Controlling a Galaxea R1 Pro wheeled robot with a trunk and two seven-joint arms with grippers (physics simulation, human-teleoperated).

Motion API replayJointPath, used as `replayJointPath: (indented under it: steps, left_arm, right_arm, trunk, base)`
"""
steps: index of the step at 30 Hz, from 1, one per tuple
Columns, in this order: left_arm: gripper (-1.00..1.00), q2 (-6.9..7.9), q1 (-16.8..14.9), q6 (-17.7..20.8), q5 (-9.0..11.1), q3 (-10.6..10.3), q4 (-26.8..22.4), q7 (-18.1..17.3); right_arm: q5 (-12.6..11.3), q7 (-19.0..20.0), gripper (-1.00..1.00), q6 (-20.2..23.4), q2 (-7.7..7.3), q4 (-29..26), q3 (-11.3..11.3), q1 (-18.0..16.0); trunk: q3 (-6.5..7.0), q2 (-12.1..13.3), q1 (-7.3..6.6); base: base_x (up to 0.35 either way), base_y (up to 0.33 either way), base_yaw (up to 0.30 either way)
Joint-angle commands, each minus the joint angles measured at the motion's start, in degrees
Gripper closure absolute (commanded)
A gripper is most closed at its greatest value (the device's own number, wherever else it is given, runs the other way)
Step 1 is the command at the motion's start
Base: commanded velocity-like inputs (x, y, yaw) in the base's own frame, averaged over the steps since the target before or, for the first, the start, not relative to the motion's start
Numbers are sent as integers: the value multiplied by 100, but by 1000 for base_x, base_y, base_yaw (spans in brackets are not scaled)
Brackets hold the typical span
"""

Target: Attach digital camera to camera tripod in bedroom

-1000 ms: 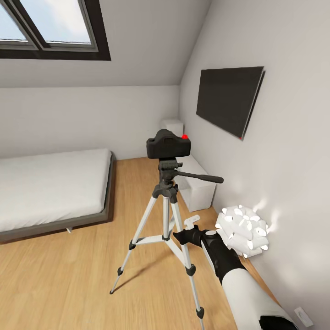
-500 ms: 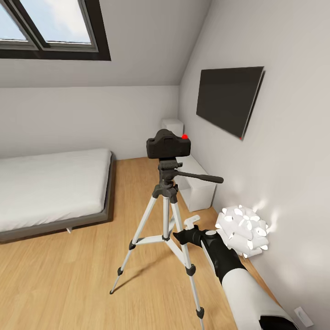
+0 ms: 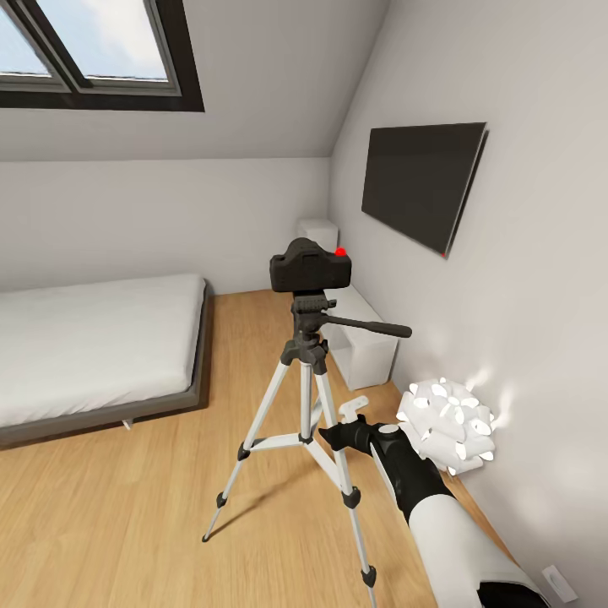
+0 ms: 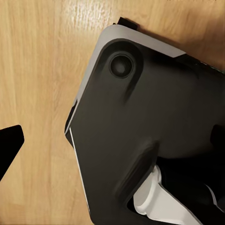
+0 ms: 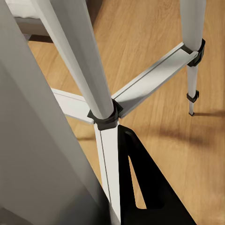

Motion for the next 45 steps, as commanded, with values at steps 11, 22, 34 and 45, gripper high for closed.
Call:
replayJointPath:
  steps: [11,22,34,45]
  left_arm:
    - [-100,1,-5,14,126,-50,-4,18]
    - [-100,1,-5,14,126,-51,-4,18]
    - [-100,1,-5,14,126,-51,-4,18]
    - [-100,-7,-6,14,119,-57,-4,12]
  right_arm:
    - [108,68,100,40,12,51,-54,-1]
    - [101,68,-100,34,8,51,-58,0]
    - [101,68,-100,45,5,51,-54,-2]
    - [108,64,-100,48,0,51,-56,-1]
  trunk:
    - [-12,-9,4]
    - [-12,-9,4]
    - [-12,-9,4]
    - [-12,-9,4]
  base:
    - [0,0,0]
    - [0,0,0]
    - [0,0,0]
    - [-123,0,0]
